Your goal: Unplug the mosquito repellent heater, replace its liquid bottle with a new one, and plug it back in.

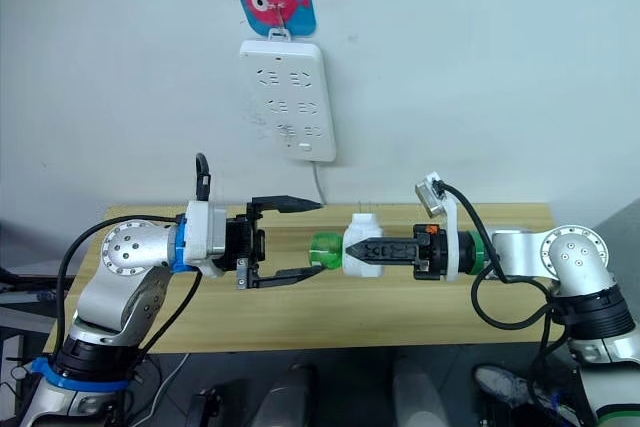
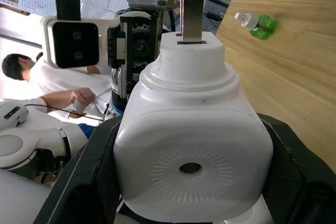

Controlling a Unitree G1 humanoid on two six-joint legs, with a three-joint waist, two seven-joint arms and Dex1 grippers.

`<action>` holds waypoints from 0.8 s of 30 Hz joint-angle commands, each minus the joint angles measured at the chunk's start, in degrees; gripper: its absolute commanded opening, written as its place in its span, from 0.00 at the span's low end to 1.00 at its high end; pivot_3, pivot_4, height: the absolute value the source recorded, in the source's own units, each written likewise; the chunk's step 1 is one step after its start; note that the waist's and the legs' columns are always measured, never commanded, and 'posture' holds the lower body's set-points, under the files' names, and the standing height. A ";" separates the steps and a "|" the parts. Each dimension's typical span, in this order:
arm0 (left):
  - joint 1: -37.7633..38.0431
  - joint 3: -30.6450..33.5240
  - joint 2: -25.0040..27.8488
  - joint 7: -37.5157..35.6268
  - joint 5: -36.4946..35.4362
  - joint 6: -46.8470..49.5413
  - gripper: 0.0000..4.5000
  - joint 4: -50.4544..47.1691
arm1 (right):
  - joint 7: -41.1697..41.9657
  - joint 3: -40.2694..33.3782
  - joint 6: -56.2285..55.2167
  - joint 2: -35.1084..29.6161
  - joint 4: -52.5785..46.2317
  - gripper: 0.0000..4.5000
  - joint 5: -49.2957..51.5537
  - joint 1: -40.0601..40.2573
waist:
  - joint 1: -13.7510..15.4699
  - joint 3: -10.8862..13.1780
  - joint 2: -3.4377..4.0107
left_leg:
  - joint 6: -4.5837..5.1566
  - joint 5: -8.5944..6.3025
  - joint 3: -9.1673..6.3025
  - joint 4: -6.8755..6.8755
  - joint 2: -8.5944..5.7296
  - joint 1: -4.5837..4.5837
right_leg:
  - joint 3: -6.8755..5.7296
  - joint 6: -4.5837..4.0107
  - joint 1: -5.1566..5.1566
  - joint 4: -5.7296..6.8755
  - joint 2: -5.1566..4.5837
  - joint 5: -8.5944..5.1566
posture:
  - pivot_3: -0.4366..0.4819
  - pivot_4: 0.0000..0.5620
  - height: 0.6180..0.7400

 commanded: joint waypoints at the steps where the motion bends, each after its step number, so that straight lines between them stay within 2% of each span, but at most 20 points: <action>1: -0.98 -0.97 -0.29 -2.13 0.91 -2.33 0.67 1.89 | 1.25 -1.37 0.25 0.58 -0.65 0.67 0.51 -1.14 | -0.02 0.00 0.00 | 0.00 0.00 0.00 0.01 0.00 0.00 | 0.00 0.00 0.00 0.01 0.00 0.00 | 0.40 0.39 0.88; 10: -2.31 -2.60 -1.44 -2.03 2.42 -2.87 0.04 4.04 | 0.91 -1.71 0.31 1.06 -0.79 0.67 0.63 -1.25 | -0.05 0.00 0.00 | 0.00 0.00 -0.02 0.01 0.00 -0.01 | -0.02 0.00 0.00 0.01 0.01 0.00 | 0.39 0.39 0.88; 11: -2.45 -2.60 -1.53 -1.87 2.43 -2.90 0.00 3.97 | 0.82 -1.75 0.26 1.11 -0.84 0.67 0.67 -1.23 | -0.06 0.00 0.00 | 0.00 0.00 -0.02 0.02 0.00 -0.01 | -0.02 0.00 0.00 0.02 0.01 0.00 | 0.39 0.39 0.88; 17: -2.70 -0.58 -1.18 -0.52 -0.23 0.15 0.00 3.41 | 0.57 -2.08 0.17 1.09 -1.16 0.67 0.82 -0.92 | -0.09 0.00 0.00 | 0.00 0.00 -0.03 0.05 0.00 0.00 | -0.02 0.00 0.00 0.07 0.01 0.00 | 0.39 0.39 0.88; 20: -2.45 1.97 -0.09 -0.42 -1.76 1.42 0.13 5.16 | 0.43 -2.38 0.02 1.02 -1.34 0.67 0.88 -0.61 | -0.15 0.00 0.00 | 0.00 0.00 -0.04 0.05 0.01 0.01 | -0.02 0.00 0.00 0.08 0.02 0.00 | 0.39 0.39 0.88; 24: -0.80 2.66 0.80 -2.30 -3.37 2.44 0.40 3.65 | 0.50 -2.58 0.08 0.86 -1.42 0.67 0.73 -0.38 | -0.28 0.00 0.00 | 0.00 0.00 -0.04 0.04 0.01 0.01 | -0.02 0.00 0.00 0.08 0.02 0.00 | 0.38 0.39 0.88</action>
